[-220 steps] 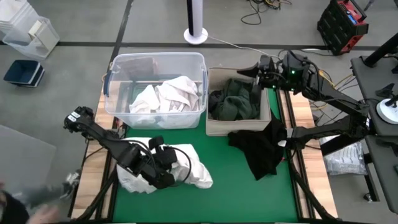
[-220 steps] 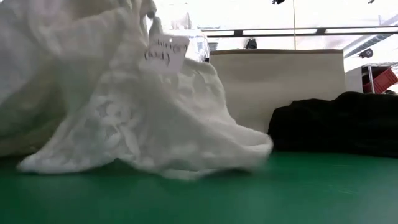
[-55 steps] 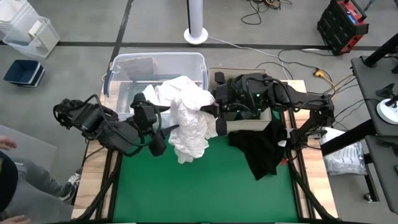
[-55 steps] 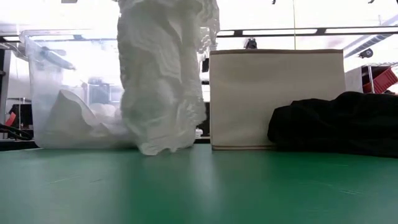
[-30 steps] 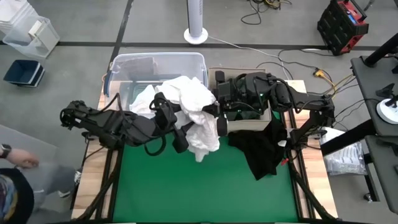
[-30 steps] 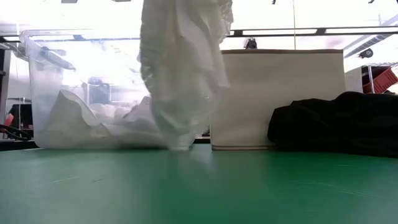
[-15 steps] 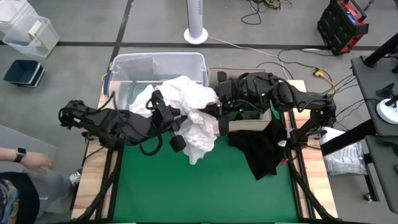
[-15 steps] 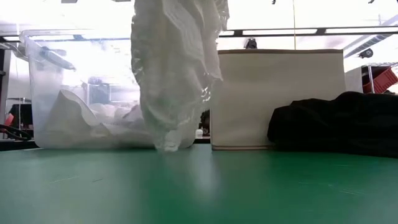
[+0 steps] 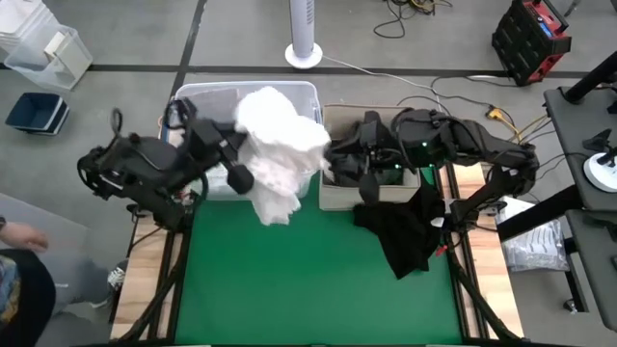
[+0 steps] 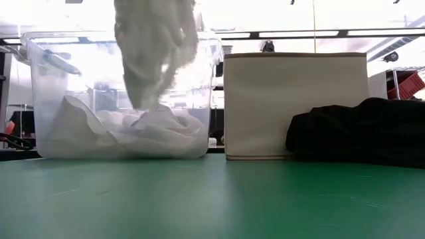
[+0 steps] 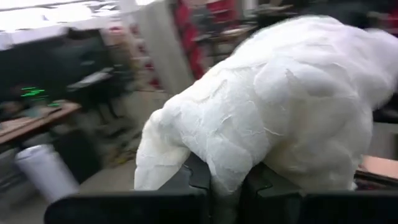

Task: Sort clothes
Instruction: Put the white blouse into the transparent laundry bin

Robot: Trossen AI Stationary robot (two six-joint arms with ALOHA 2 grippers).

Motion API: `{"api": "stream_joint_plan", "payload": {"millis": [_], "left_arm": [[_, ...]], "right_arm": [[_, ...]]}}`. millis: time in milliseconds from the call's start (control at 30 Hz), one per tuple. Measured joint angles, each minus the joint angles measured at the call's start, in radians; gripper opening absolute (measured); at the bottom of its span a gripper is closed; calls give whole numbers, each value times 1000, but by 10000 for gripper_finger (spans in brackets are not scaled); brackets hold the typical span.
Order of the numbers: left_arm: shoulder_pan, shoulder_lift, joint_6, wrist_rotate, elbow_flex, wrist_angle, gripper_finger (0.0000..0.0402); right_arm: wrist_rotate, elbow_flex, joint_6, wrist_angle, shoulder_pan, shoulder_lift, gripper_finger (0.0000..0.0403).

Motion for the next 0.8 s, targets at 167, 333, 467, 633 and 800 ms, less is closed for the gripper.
{"api": "stream_joint_plan", "payload": {"millis": [167, 333, 467, 633, 800], "left_arm": [[3, 7, 3, -150, 110, -89, 8], [10, 7, 94, -244, 189, -105, 8], [30, 7, 174, -287, 234, -106, 8], [70, 7, 240, -326, 286, -104, 8], [137, -2, 365, -325, 290, -45, 8]], "right_arm": [[0, 0, 36, -81, 0, -16, 204], [0, -1, 54, -123, 0, -16, 207], [7, -3, 55, -129, 0, -16, 203], [26, -5, 57, -129, 0, -16, 198], [42, -5, 57, -127, 0, -12, 201]]}}
